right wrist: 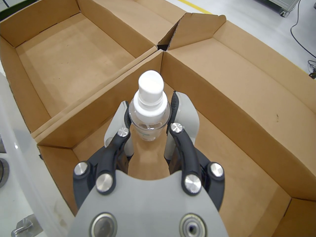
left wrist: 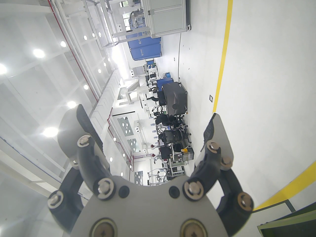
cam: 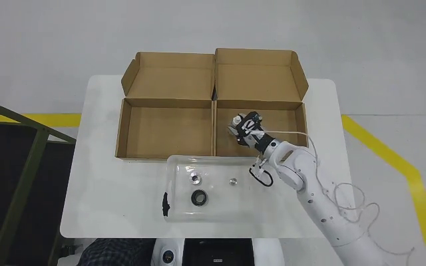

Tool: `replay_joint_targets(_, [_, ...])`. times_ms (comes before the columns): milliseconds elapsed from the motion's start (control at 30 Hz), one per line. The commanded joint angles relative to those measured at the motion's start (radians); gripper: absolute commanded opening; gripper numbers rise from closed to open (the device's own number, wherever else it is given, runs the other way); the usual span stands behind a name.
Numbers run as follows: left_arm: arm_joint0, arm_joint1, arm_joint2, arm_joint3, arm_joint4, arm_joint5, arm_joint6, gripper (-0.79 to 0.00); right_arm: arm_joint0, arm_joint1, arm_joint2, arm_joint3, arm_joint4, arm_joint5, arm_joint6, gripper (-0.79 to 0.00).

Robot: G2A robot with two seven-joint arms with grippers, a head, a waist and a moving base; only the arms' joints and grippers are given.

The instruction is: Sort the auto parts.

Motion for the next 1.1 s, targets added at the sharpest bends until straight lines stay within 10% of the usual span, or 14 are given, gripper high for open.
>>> replay_joint_targets(0, [0.0, 0.0, 0.0, 0.0, 0.0, 0.0, 0.0, 0.0, 0.003, -0.002, -0.003, 0.008, 0.001, 0.003, -0.001, -0.646])
replay_joint_targets(100, [0.0, 0.0, 0.0, 0.0, 0.0, 0.0, 0.0, 0.0, 0.003, -0.005, -0.004, 0.015, 0.003, 0.008, -0.005, -0.277])
replay_joint_targets(133, [0.0, 0.0, 0.0, 0.0, 0.0, 0.0, 0.0, 0.0, 0.002, -0.005, -0.004, 0.015, 0.003, 0.009, -0.007, 0.0])
replay_joint_targets(1067, [0.0, 0.0, 0.0, 0.0, 0.0, 0.0, 0.0, 0.0, -0.343, 0.057, 0.125, -0.493, -0.08, -0.262, 0.145, 0.0])
